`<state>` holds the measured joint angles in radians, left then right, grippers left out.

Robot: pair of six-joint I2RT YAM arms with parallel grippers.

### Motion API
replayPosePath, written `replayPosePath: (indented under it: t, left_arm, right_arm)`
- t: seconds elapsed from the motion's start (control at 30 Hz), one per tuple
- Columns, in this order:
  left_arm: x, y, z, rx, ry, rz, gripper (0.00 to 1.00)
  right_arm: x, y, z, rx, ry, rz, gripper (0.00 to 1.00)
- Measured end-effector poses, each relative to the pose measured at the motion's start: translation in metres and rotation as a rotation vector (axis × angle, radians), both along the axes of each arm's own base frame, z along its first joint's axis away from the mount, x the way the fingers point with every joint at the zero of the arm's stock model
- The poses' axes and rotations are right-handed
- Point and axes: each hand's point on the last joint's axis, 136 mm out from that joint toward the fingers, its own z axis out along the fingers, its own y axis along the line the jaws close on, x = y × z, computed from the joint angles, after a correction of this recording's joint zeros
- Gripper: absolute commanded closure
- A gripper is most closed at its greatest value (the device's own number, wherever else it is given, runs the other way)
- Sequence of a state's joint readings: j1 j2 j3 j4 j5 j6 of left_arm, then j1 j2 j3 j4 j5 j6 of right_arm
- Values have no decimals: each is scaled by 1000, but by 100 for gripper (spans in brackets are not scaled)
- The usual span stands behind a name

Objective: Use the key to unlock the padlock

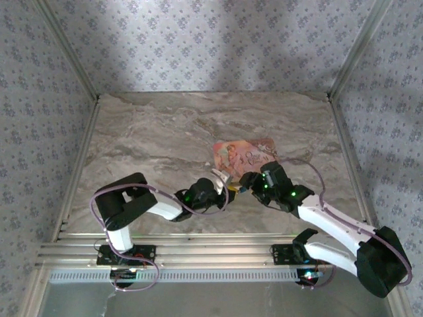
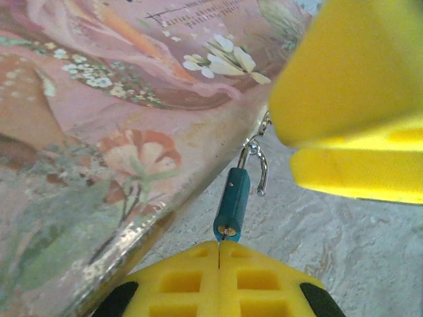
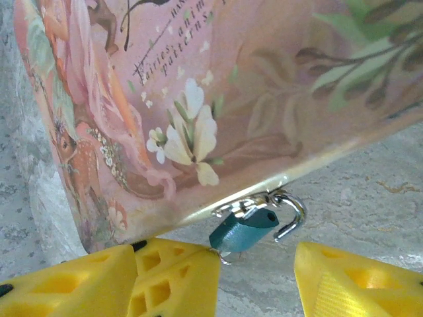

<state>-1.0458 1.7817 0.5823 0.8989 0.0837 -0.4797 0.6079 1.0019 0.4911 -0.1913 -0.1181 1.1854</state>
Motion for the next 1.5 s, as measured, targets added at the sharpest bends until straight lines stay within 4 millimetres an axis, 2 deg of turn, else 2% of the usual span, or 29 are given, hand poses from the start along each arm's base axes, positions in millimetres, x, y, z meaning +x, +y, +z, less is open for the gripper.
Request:
replayPosePath:
  t: [0.1, 0.33, 0.63, 1.03, 1.27, 1.5]
  left_arm:
    - [0, -1, 3, -47, 69, -4, 100]
    - [-4, -5, 12, -129, 179, -24, 100]
    - [0, -9, 23, -222, 312, -7, 100]
    - [2, -14, 15, -281, 419, 23, 100]
    - [3, -15, 19, -301, 426, 29, 100]
    - [4, -15, 22, -317, 427, 34, 100]
  right_arm:
    - [2, -1, -1, 19, -9, -6, 36]
    - [-6, -11, -21, 40, -3, -41, 39]
    - [-4, -13, -26, 91, -33, -95, 43]
    - [1, -7, -17, 170, -43, -192, 44]
    - [0, -4, -16, 190, -37, -233, 47]
    - [6, -8, -12, 201, -62, -281, 49]
